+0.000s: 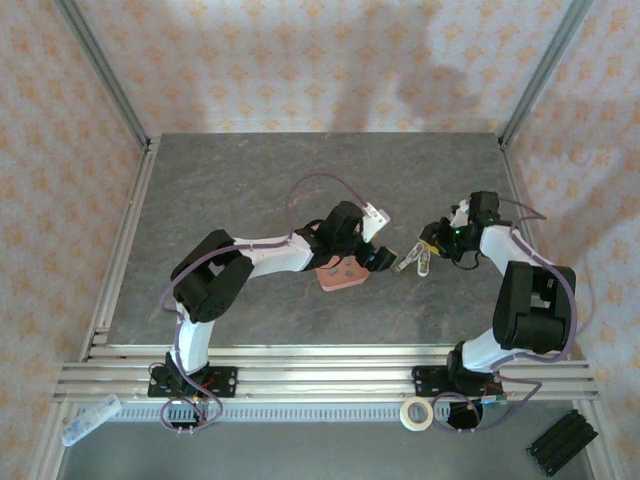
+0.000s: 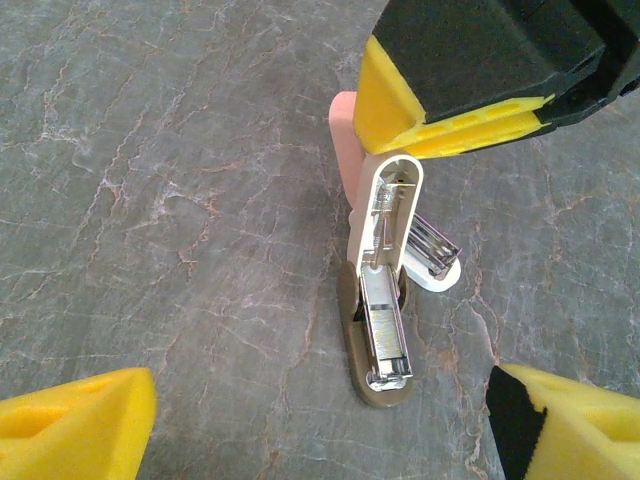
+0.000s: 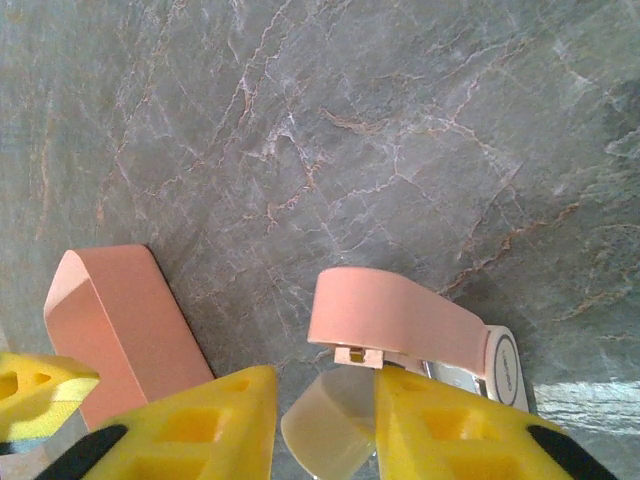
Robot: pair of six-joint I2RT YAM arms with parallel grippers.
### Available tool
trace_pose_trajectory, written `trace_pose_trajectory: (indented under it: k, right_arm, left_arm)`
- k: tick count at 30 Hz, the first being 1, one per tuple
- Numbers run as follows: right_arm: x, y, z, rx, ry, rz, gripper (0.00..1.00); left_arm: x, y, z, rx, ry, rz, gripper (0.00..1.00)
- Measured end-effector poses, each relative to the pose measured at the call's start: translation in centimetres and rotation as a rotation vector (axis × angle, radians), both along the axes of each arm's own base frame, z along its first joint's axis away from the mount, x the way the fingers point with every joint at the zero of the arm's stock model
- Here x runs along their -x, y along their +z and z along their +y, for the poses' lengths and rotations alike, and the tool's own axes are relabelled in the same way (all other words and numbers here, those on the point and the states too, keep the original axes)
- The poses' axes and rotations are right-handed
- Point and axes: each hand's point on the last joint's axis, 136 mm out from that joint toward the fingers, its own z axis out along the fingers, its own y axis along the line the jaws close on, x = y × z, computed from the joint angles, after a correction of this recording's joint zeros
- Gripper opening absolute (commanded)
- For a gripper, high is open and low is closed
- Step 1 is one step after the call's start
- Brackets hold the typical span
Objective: Load the staples into the stapler
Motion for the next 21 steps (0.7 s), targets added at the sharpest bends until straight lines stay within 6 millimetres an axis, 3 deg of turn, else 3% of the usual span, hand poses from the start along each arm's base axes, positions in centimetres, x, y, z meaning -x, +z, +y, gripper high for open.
trace_pose_trajectory:
  k: [21]
  right_arm:
    - [0.7, 0.1, 1.8, 0.004, 0.09, 0.002, 0.22]
  left_arm:
    - [0.0, 0.2, 0.0, 0.001, 0.002, -0.003, 0.86]
